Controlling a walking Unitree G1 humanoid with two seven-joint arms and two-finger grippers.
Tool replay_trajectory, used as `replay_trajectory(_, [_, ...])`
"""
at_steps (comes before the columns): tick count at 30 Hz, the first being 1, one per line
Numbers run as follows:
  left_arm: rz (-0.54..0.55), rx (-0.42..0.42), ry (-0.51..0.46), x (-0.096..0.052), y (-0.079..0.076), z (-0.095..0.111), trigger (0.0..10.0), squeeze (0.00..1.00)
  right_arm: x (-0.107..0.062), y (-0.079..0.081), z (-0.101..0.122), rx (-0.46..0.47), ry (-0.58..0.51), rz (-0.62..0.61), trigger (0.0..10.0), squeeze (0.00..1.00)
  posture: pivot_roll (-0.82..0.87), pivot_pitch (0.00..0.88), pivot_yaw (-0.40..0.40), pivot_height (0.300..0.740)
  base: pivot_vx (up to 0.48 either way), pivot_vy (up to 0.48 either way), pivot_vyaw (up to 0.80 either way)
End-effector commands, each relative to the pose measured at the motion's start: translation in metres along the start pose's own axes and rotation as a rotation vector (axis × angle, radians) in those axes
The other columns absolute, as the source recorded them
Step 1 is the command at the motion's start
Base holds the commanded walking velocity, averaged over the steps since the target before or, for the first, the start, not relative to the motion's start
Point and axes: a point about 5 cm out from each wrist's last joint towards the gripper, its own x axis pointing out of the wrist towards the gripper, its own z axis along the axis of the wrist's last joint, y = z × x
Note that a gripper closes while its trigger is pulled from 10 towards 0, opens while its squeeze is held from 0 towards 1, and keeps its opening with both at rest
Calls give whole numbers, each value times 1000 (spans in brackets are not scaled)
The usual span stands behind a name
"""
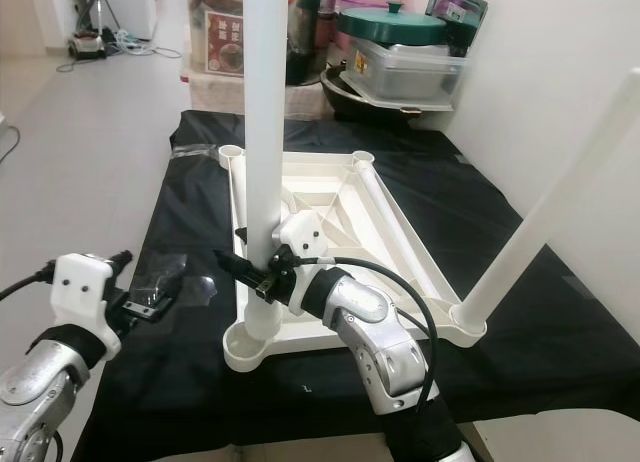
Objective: Building children table
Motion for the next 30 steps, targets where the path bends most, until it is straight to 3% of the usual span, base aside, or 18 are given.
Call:
replay_trajectory(1, [44, -1, 15, -6, 11, -3, 10000, 0, -1, 7, -1, -3, 6, 31, 10000, 0, 122, 0, -160, 740, 0, 0, 0])
replay_trajectory(6, [101, 6, 26, -8, 23, -5, 10000, 0, 1, 17, -2, 3, -1, 60, 10000, 0, 124, 0, -162, 740, 0, 0, 0])
replay_trajectory(20, [94, 0, 29, -6, 20, -7, 10000, 0, 2, 24, -9, 9, 7, 68, 10000, 0, 122, 0, -166, 740, 0, 0, 0])
replay_trajectory(24, [70, -17, 24, -4, 11, -8, 10000, 0, 2, 10, -16, -38, 28, 20, 10000, 0, 129, 0, -172, 740, 0, 0, 0])
replay_trajectory(30, [70, -21, 23, -4, 11, -7, 10000, 0, 1, 7, -18, -42, 33, 17, 10000, 0, 135, 0, -173, 740, 0, 0, 0])
